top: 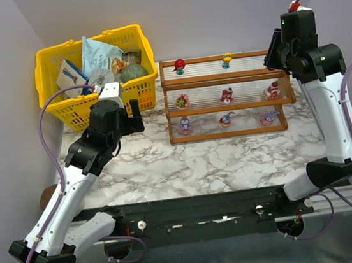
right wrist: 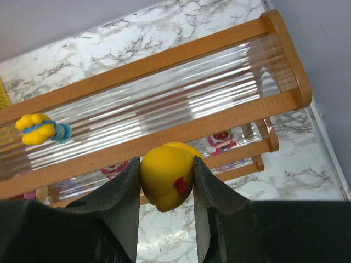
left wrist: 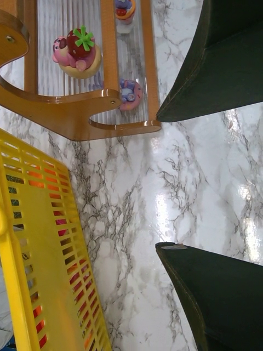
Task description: Place and organize the plastic toys onto the shelf
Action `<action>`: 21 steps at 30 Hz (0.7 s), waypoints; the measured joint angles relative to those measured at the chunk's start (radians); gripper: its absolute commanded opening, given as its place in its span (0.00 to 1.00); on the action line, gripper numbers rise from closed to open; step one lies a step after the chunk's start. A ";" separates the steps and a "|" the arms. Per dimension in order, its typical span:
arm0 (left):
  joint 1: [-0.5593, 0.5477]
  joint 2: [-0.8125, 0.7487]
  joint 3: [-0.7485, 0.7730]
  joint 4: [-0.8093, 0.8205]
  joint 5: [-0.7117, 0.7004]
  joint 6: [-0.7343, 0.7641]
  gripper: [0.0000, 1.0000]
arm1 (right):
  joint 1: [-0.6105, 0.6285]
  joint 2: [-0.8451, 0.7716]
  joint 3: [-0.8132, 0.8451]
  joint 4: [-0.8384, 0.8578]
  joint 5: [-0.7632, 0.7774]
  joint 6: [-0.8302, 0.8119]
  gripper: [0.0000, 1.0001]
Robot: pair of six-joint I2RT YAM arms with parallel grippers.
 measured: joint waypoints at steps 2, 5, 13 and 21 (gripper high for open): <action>0.000 -0.001 -0.005 -0.003 0.000 0.000 0.99 | -0.025 0.028 0.026 -0.001 -0.034 -0.015 0.01; 0.000 -0.001 -0.009 -0.008 0.000 -0.001 0.99 | -0.060 0.063 0.063 -0.002 -0.090 -0.031 0.01; 0.004 -0.001 -0.009 -0.016 0.000 -0.003 0.99 | -0.151 0.128 0.095 -0.003 -0.201 -0.050 0.01; 0.005 0.000 -0.009 -0.018 0.000 -0.004 0.99 | -0.191 0.179 0.101 -0.004 -0.249 -0.058 0.02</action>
